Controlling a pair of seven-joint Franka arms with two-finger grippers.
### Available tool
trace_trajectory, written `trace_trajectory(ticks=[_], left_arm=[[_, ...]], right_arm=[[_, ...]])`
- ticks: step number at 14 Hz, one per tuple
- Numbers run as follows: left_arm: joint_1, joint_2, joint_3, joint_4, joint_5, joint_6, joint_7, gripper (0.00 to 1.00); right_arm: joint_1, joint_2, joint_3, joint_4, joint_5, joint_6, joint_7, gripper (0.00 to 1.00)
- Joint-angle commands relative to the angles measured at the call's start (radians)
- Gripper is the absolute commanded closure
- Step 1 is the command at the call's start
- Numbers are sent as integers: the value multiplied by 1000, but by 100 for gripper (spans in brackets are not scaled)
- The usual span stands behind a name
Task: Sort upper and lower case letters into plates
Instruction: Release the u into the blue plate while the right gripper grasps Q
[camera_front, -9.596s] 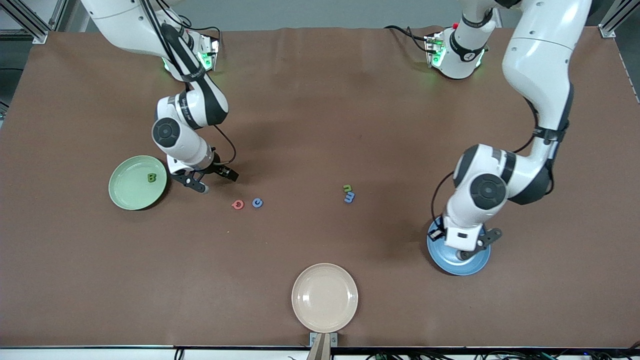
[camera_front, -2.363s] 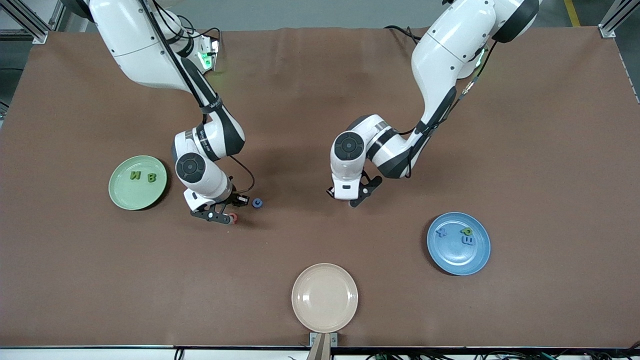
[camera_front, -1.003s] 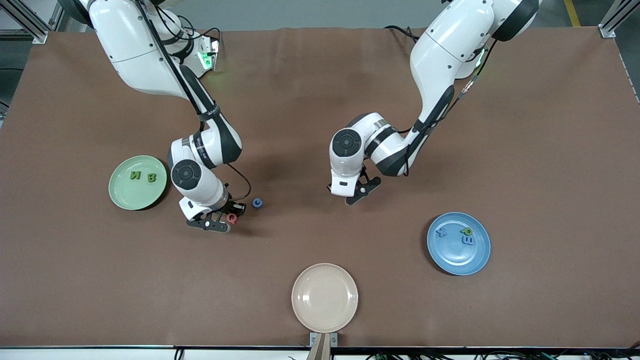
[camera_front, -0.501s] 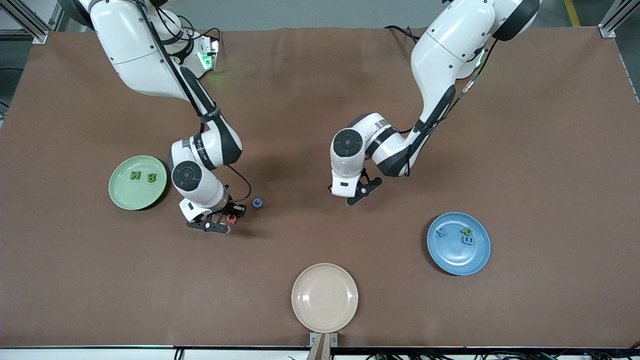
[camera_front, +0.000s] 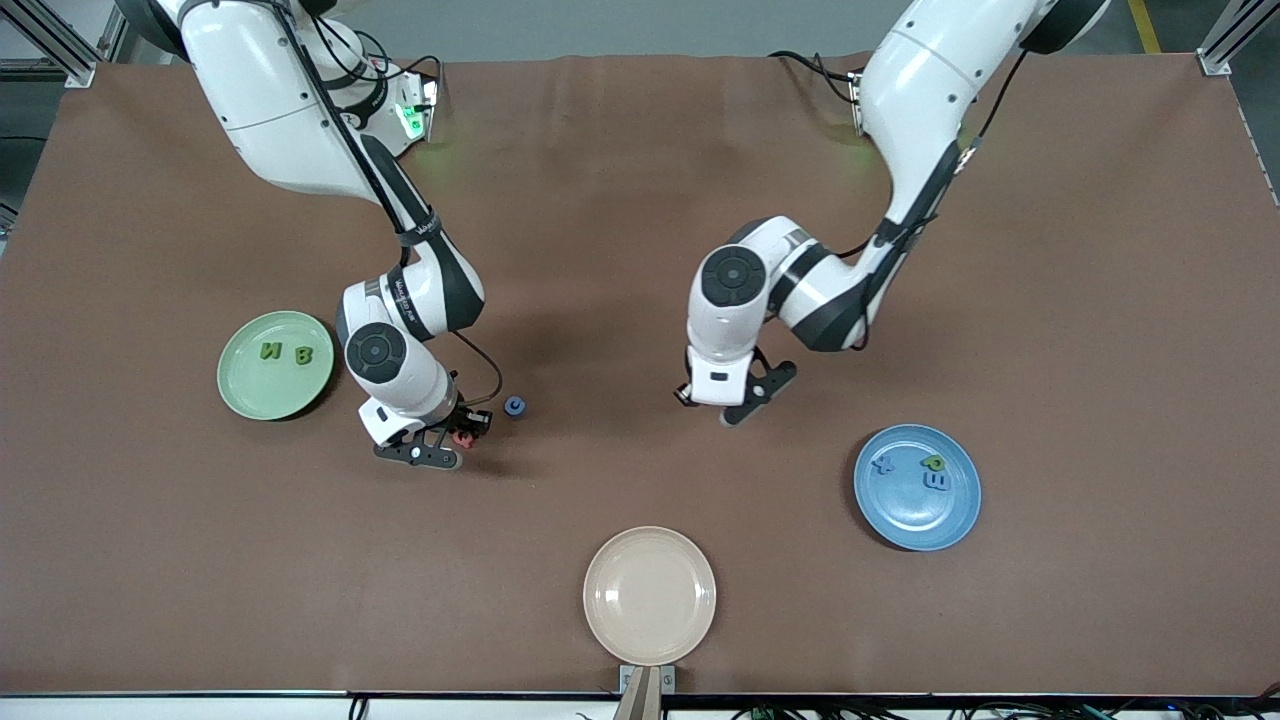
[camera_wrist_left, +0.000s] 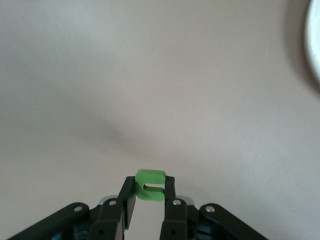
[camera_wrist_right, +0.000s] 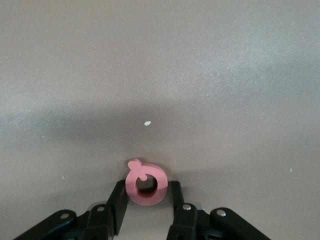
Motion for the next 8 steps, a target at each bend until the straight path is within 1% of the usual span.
trace_trajectory(ticks=[1,8], left_arm=[[92,-52,1,-18,11,-13,122,99],[339,-42,4,-1,13,-17,495,100]], right_arm=[[4,28,-13,29,-18,3,-1,56],[4,40,-14,40,-24,3,1,55]])
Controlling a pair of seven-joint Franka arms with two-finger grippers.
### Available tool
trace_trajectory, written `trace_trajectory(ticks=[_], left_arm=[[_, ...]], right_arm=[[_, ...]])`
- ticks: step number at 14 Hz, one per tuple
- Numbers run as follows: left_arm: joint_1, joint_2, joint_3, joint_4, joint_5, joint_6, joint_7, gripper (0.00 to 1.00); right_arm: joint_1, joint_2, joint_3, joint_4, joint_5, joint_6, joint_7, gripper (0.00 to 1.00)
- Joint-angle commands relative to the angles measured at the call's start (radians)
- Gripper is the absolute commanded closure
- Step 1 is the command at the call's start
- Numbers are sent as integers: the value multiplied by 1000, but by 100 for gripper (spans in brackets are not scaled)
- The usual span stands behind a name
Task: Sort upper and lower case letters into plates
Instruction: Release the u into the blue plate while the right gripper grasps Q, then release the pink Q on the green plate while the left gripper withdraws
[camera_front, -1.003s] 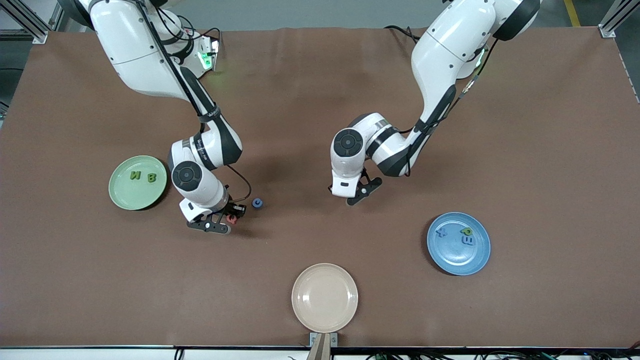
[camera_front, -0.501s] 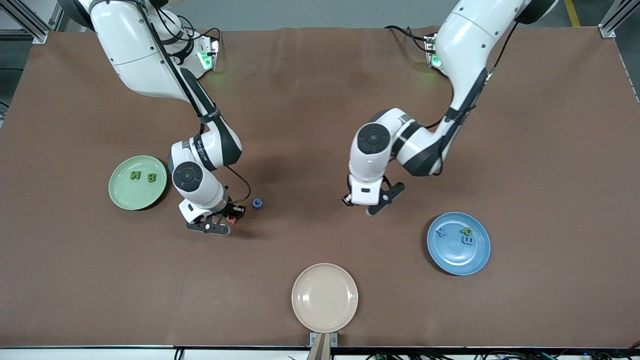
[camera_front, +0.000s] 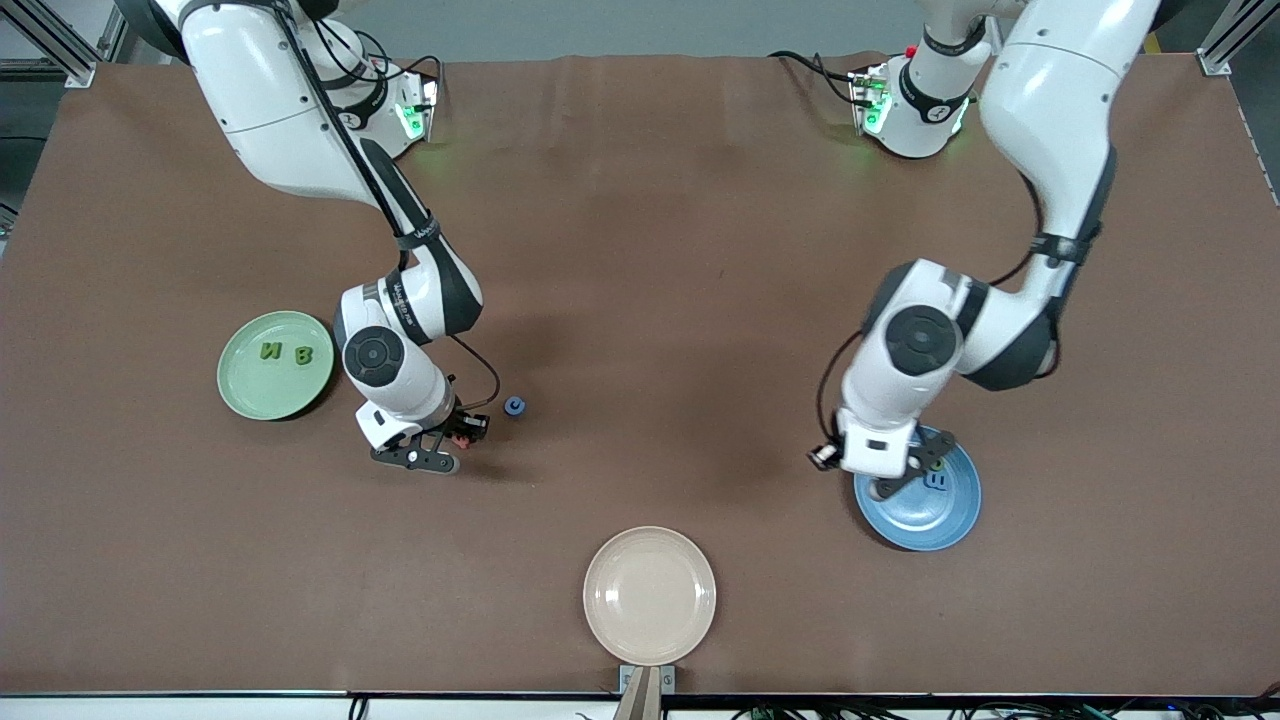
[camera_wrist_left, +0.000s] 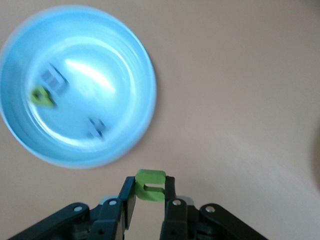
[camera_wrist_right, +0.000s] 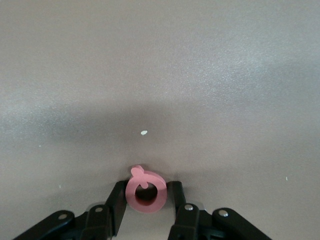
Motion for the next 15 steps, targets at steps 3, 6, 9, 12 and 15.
trace_trajectory(ticks=[3,6,9,12,15], left_arm=[[106,25,-7,-9,11,-12,144,98],[152,53,-5,-1,13,-7,147,94],[172,70,-5,3,28,0,146,72],[171,70,-5,-6,29,-1,127,20],[165,56,-11,-4,28,-12,126,0]], right_arm=[[4,30,-8,29,-22,6,-1,60],[6,30,-14,30,-24,6,-1,75],[6,23,-15,33,-36,1,-2,84],[-28,-102,-15,12,-37,-228,-10,84],[-155,-319,-14,-141,-37,-313,-232,84]])
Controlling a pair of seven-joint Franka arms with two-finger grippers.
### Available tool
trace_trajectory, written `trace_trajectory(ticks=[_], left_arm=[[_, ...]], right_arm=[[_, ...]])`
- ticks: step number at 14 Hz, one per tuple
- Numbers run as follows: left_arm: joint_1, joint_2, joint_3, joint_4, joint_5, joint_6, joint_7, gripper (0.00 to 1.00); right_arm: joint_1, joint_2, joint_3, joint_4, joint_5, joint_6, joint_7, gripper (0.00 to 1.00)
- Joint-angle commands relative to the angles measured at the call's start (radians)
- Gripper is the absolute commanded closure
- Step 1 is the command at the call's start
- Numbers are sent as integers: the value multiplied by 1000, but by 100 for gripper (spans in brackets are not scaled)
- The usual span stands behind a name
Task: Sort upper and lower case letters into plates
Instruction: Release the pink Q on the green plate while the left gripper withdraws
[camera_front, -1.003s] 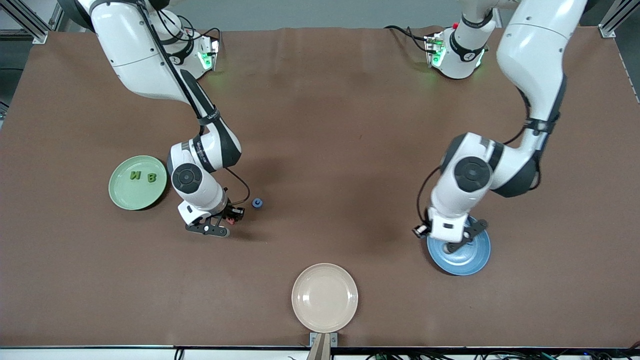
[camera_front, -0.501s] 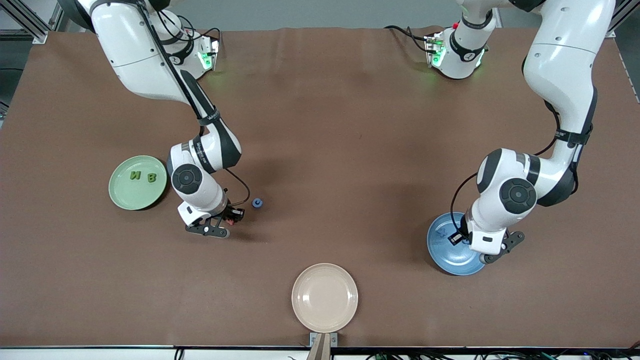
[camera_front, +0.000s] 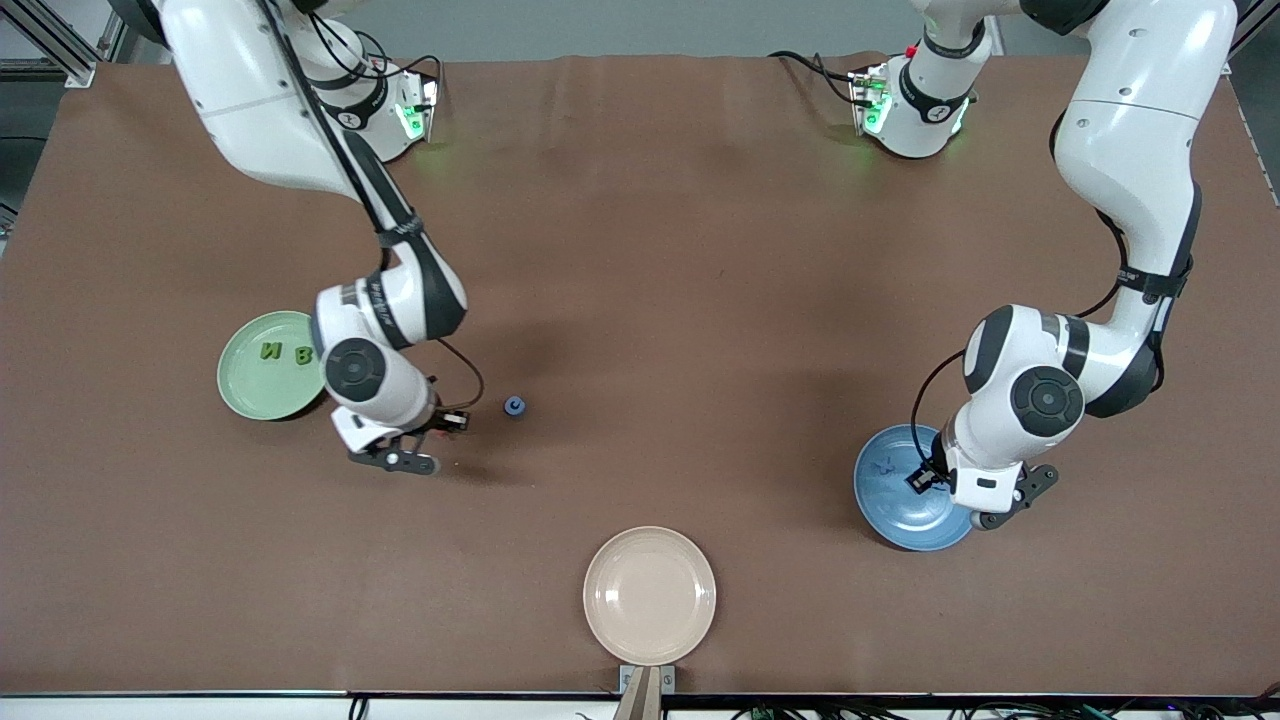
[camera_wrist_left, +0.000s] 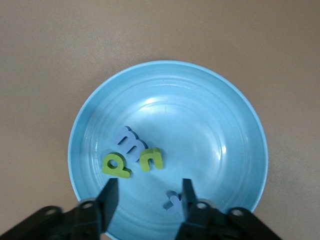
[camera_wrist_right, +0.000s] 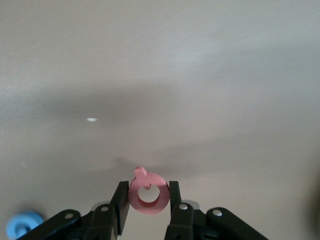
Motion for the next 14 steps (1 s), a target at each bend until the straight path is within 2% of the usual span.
trace_trajectory(ticks=[1,4,6,8,10,12,14], left_arm=[[-1,-21,-17,8,15,-14,-16,0],[-7,-85,-23,31,11,-72,-5,0],[2,-124,-44,86,9,-149,8,0],[3,-148,-57,172,0,-246,77,0],[3,-187,-61,250,-30,-355,120,0],[23,-259,-49,251,-44,-367,155,0],[78,-302,-63,247,-66,-379,296,0]], right_arm=[[-153,-265,16,-224,-16,-33,-217,84],[-332,-399,16,-368,-16,-29,-467,84],[-432,-415,16,-413,-16,5,-591,84],[-518,-401,17,-419,-12,55,-717,83],[-546,-352,19,-419,-3,120,-757,83],[-547,-282,19,-421,-1,203,-757,83],[-544,-223,22,-418,-1,269,-756,83]])
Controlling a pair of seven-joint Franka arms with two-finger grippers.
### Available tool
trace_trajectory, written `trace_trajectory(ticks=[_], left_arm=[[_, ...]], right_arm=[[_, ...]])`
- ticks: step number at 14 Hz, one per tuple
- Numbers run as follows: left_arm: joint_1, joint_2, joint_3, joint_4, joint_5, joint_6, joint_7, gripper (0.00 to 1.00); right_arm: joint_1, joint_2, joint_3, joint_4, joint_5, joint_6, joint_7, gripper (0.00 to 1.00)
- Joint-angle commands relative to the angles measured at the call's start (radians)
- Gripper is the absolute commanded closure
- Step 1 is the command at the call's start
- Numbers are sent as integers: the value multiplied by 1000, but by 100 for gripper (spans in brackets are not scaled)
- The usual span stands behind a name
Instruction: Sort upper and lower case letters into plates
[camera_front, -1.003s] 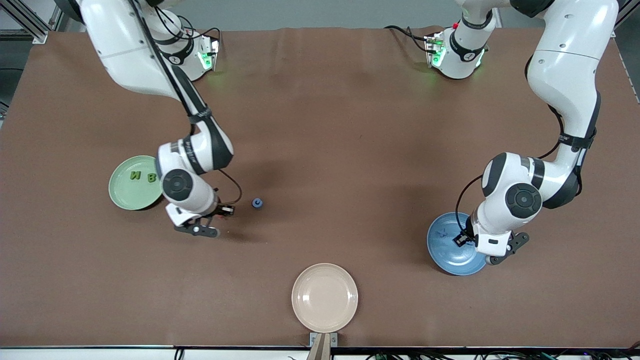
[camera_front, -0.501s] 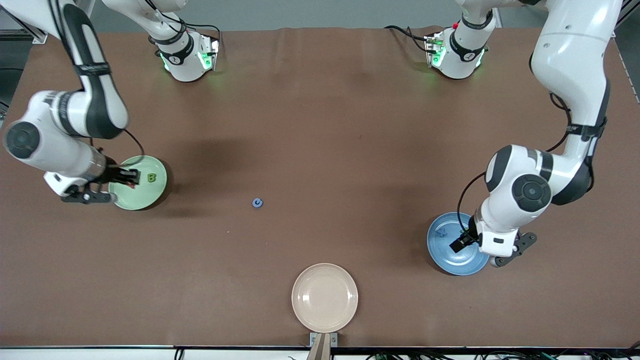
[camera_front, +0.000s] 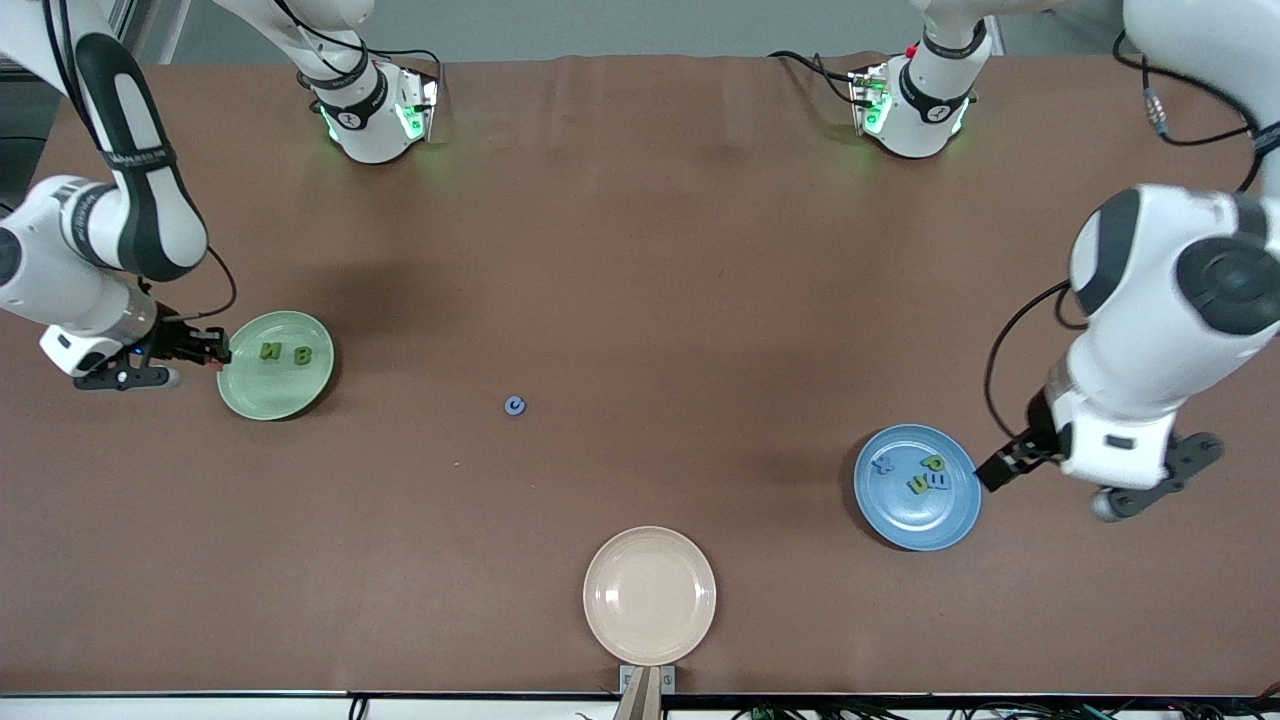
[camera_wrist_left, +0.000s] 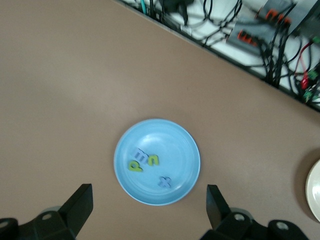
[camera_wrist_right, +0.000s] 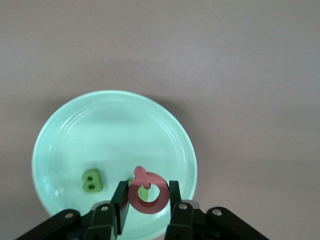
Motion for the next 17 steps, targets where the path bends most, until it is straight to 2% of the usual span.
trace_trajectory(ticks=[1,4,7,8,10,11,12,13,15,17], left_arm=[[54,-68,-7,-13,-50,-61,170,0],[92,-149,-12,-13,-51,-204,288,0],[104,-243,2,-13,-97,-325,446,0],[97,-281,34,-24,-131,-357,524,0],[17,-343,172,-74,-197,-417,625,0],[9,-395,204,-134,-231,-416,649,0],[8,-427,211,-172,-239,-408,649,0],[-7,-435,214,-176,-239,-411,649,0],[-40,-447,218,-174,-234,-423,643,0],[-43,-462,211,-197,-237,-436,628,0]], right_arm=[[-8,77,20,6,1,74,-5,83],[-7,135,23,12,1,137,-4,81],[-7,145,25,11,1,151,-2,78],[-5,148,25,11,1,152,-4,77],[-4,154,25,11,1,149,-1,73],[1,152,25,12,1,142,1,51],[5,146,26,12,1,137,4,14],[18,128,30,12,1,106,5,0],[65,51,34,18,1,-17,17,0],[160,-9,34,20,1,-104,187,0]])
